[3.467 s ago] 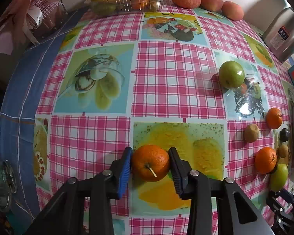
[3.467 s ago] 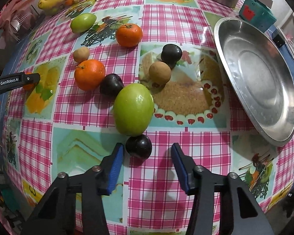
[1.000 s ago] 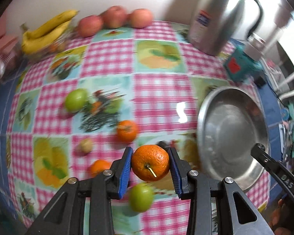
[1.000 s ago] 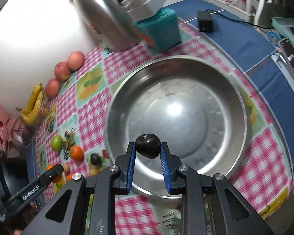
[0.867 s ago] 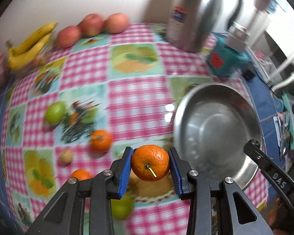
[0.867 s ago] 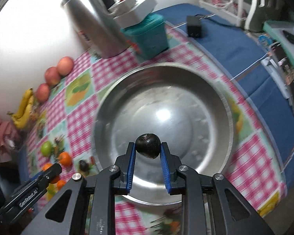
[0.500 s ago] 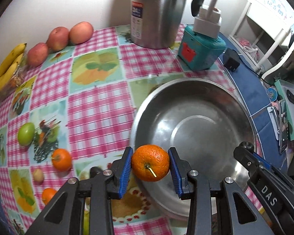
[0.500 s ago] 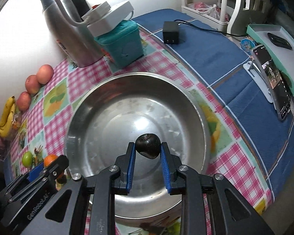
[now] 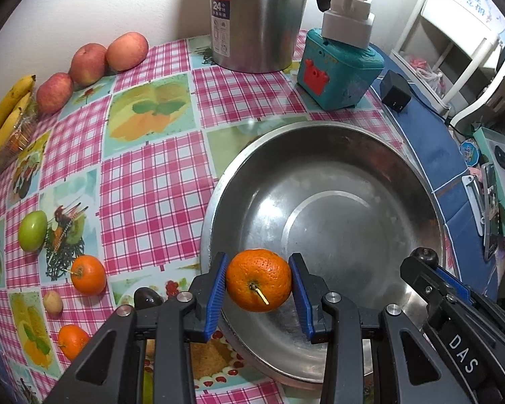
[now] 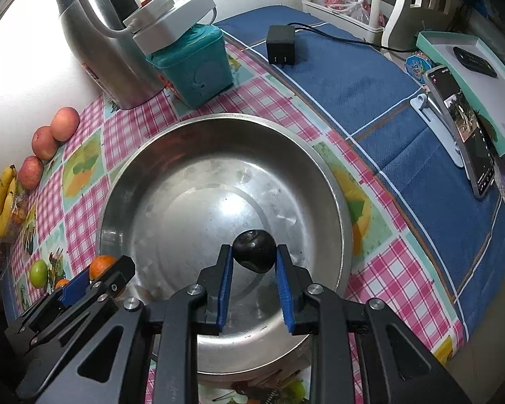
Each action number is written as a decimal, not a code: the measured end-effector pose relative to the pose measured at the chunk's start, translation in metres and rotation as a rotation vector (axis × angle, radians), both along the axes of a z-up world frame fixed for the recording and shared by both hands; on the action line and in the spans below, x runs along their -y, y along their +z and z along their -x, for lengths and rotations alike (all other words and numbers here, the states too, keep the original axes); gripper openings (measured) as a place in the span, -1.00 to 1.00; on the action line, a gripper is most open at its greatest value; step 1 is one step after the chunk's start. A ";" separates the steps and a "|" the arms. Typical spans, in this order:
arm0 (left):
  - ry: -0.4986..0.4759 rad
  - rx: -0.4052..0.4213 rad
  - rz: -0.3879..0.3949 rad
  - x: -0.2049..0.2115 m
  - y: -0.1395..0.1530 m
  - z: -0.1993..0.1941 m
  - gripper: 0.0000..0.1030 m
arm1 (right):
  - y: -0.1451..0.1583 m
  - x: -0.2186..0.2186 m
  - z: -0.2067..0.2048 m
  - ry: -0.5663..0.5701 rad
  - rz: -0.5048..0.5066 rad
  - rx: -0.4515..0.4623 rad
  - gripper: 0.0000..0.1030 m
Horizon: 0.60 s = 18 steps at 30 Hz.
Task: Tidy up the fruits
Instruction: 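Carry the orange in the left tool and plum in the right tool into the steel basin, opening both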
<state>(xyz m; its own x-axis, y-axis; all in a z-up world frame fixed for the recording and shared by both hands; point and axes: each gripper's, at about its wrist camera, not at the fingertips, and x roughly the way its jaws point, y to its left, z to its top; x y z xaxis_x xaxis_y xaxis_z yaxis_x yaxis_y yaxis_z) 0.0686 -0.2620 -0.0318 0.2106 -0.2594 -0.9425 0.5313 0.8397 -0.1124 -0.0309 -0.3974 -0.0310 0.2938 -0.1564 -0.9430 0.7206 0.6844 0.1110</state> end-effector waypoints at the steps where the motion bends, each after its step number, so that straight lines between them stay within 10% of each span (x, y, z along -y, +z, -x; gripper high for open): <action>1: 0.001 0.000 0.000 0.000 0.000 0.000 -0.23 | 0.000 0.000 0.000 0.001 0.000 -0.001 -0.49; 18: 0.006 -0.002 -0.003 -0.003 0.000 -0.001 -0.21 | -0.001 -0.001 0.000 0.007 -0.007 -0.003 -0.49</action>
